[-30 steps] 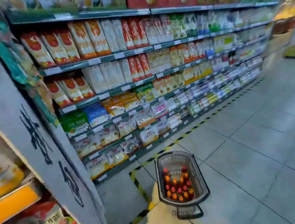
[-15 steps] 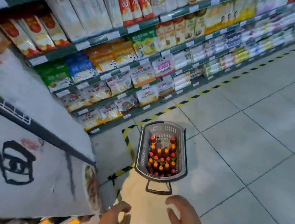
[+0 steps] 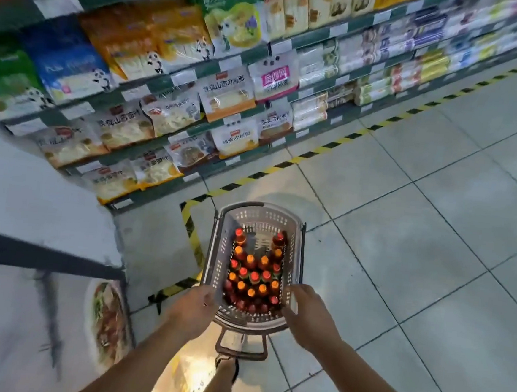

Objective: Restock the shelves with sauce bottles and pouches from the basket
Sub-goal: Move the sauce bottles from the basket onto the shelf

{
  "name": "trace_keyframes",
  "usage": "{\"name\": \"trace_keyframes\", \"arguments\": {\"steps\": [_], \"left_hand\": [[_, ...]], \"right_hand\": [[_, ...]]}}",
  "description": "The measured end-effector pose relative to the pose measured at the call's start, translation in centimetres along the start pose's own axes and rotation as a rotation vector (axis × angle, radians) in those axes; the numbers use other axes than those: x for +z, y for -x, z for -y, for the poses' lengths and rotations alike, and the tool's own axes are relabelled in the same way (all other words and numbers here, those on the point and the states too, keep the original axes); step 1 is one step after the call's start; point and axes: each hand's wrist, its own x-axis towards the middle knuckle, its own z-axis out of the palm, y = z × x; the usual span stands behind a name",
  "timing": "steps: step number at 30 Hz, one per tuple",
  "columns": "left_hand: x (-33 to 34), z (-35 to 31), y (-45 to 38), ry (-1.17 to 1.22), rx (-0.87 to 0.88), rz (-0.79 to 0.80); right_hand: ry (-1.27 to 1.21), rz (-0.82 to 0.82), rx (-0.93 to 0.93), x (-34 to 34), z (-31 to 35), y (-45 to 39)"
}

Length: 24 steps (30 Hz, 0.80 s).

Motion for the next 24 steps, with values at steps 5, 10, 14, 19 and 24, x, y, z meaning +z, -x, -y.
{"name": "trace_keyframes", "arguments": {"steps": [5,10,14,19,24], "left_hand": [[0.2,0.9,-14.7,-0.035,0.007,0.086],[2.3,3.1,-29.8,-0.078,0.059,0.188],[6.1,3.9,-38.9,-0.071,0.12,0.175],[11.8,4.3,-46.1,-0.048,0.169,0.139],[15.7,5.5,-52.2,-0.221,0.152,0.11]], "right_hand": [[-0.005,-0.01,0.137,1.5,-1.8,-12.0],[0.012,0.048,0.196,7.5,-4.2,-23.6],[0.077,0.092,0.202,13.2,-7.0,-31.0],[0.044,-0.07,0.189,17.4,-10.4,-38.8],[0.047,-0.08,0.259,18.7,-13.0,-44.6]]}}
